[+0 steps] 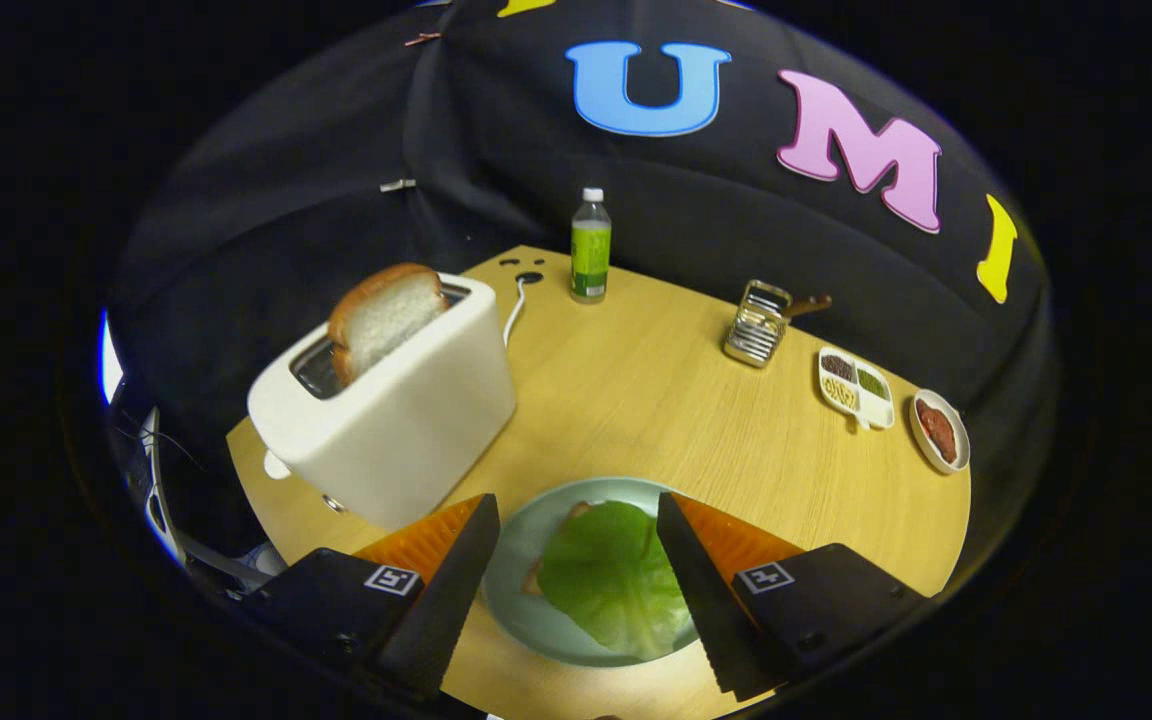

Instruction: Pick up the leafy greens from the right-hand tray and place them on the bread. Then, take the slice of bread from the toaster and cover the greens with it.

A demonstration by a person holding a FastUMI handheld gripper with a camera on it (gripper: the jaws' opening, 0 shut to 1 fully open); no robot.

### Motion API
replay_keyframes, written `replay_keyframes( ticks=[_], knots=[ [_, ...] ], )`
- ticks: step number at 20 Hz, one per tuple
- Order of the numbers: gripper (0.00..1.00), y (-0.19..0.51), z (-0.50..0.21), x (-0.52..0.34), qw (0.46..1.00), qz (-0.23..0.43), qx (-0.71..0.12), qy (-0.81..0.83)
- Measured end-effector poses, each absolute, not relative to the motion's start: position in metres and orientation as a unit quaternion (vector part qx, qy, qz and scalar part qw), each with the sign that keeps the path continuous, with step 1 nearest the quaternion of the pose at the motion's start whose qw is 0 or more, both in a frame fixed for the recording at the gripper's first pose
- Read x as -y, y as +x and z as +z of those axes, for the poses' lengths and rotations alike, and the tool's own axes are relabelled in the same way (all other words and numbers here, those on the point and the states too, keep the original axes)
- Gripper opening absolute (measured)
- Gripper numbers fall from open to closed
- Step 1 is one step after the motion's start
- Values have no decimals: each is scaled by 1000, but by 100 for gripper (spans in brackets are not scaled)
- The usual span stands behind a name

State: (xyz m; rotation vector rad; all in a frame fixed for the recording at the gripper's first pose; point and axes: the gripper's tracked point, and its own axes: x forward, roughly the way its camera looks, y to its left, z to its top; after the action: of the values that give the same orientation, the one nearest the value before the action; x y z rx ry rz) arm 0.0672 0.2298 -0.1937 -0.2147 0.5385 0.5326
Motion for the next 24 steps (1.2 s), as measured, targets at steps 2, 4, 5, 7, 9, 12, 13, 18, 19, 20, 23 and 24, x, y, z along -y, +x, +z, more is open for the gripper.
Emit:
replay_keyframes(
  ticks=[2,4,5,7,9,12,13,18,19,20,23,24],
  knots=[
    [99,67,-169,-250,925,278,-238,-100],
    [99,66,-147,-272,925,297,-219,-90],
    [99,66,-139,-281,924,304,-214,-85],
    [99,65,-128,-298,922,317,-206,-80],
    [99,67,-123,-311,921,325,-200,-79],
    [98,67,-124,-338,915,341,-202,-78],
    [99,69,-125,-345,914,343,-202,-83],
    [99,82,-150,-374,910,336,-218,-109],
    [99,83,-154,-377,910,334,-222,-108],
    [99,87,-155,-382,911,331,-223,-106],
    [89,92,-159,-389,914,323,-223,-103],
    [82,93,-162,-391,913,322,-225,-107]
  ],
)
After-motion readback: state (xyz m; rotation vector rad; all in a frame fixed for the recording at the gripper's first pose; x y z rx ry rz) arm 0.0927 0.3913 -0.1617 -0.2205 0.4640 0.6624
